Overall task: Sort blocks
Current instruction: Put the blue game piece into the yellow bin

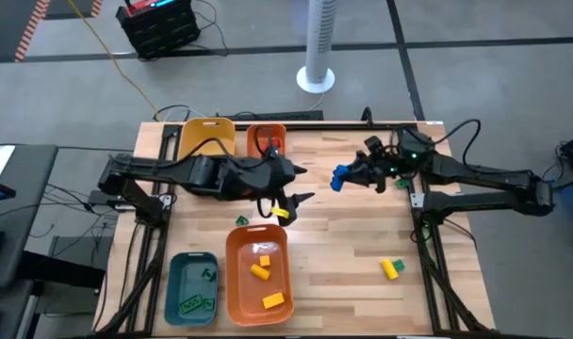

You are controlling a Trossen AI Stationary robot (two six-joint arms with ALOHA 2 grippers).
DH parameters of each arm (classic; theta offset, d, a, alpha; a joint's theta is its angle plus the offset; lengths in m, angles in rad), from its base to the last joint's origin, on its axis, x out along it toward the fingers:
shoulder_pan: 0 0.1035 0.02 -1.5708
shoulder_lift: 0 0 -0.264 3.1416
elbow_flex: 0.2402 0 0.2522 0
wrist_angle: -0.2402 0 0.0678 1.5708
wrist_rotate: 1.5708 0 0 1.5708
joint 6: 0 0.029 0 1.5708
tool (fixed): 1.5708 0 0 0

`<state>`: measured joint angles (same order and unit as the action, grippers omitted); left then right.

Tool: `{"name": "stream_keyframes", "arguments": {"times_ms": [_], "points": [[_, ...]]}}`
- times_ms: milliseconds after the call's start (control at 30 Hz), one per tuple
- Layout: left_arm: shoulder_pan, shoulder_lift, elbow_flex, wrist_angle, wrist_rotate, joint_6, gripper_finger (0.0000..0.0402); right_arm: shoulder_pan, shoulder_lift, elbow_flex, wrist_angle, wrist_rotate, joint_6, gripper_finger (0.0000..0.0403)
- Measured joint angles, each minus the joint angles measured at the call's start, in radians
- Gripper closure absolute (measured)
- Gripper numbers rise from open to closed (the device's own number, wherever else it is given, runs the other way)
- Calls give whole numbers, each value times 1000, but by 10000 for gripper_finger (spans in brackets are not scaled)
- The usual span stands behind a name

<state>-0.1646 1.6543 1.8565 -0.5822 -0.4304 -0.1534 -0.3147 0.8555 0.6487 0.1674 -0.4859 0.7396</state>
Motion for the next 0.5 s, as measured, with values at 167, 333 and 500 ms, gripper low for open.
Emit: {"name": "stream_keyframes", "arguments": {"times_ms": [167,333,500], "points": [[33,0,0,-118,8,-43,121,-3,0,0,-21,31,-42,285],[69,1,-1,-131,19,-7,141,-20,0,0,-25,56,-68,285],[131,-1,-28,-95,144,14,164,-57,-1,-58,34,69,-61,285]]}}
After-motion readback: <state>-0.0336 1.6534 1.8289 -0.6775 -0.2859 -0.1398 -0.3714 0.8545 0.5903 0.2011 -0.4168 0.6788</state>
